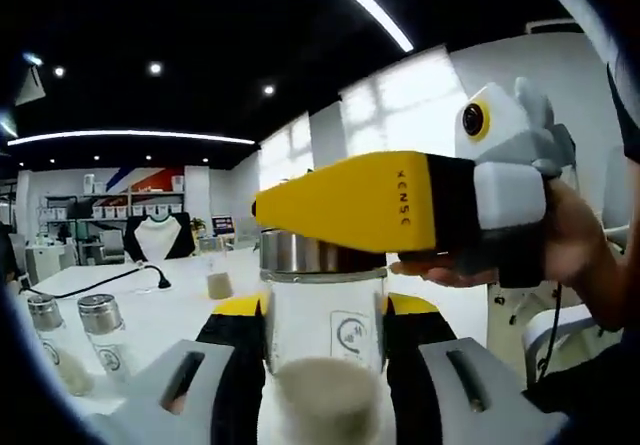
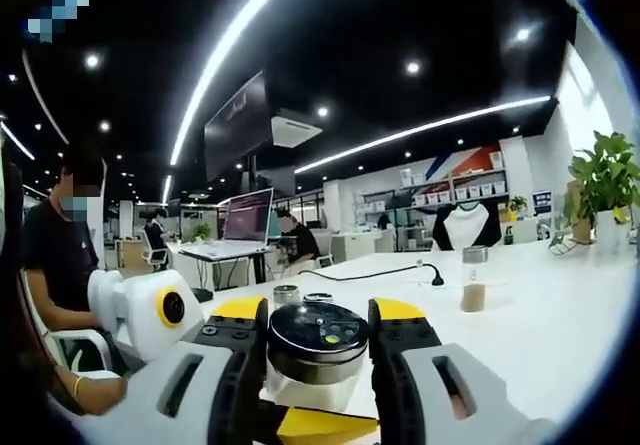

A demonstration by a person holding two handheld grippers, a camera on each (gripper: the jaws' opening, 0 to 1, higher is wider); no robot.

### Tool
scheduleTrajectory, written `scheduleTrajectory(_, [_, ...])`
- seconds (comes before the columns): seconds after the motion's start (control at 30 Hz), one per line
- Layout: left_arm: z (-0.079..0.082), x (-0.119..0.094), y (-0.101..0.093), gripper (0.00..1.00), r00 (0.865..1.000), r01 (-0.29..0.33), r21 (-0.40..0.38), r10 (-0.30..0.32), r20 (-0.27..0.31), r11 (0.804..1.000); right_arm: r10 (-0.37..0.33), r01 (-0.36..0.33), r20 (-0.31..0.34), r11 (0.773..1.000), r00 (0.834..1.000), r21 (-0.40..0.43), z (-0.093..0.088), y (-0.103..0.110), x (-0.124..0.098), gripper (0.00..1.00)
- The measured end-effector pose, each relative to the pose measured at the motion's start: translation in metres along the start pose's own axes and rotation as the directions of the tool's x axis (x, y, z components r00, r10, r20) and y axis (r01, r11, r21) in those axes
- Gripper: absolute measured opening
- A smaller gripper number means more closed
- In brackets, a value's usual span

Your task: Rotate the seasoning bottle until the label or dispensing opening points toward the visible target arrow and the bottle remains upright within the marked orientation range

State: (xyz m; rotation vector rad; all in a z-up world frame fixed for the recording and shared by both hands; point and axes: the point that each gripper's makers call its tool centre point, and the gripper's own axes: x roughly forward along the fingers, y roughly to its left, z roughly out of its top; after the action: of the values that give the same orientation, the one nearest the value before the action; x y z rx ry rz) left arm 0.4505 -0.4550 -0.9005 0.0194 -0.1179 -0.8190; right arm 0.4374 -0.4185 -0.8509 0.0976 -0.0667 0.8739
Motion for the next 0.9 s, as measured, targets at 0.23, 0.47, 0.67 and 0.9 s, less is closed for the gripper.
scheduleTrajectory(0.23, [-0.001, -0.001, 0.0, 0.47, 1.0, 0.019, -0.051, -0.018, 0.014, 0.999, 0.012, -0.012, 0.003, 0.999, 1.0, 0.033, -0.004, -0.001, 0.0, 0.39])
scheduleTrajectory(0.47, [-0.002, 0.0, -0.001, 0.47, 1.0, 0.024, -0.045, -0.024, 0.008, 0.999, 0.014, -0.014, 0.001, 0.999, 1.0, 0.051, -0.006, -0.003, 0.001, 0.39])
scheduleTrajectory(0.67, [-0.003, -0.002, 0.0, 0.47, 1.0, 0.024, -0.046, -0.024, 0.007, 0.999, 0.028, -0.027, -0.003, 0.996, 1.0, 0.088, -0.009, -0.003, 0.002, 0.39])
scheduleTrajectory(0.9, [-0.002, -0.003, -0.002, 0.47, 0.999, 0.041, -0.043, -0.041, 0.011, 0.998, 0.077, -0.075, -0.009, 0.99, 0.997, 0.117, -0.014, 0.003, 0.002, 0.39])
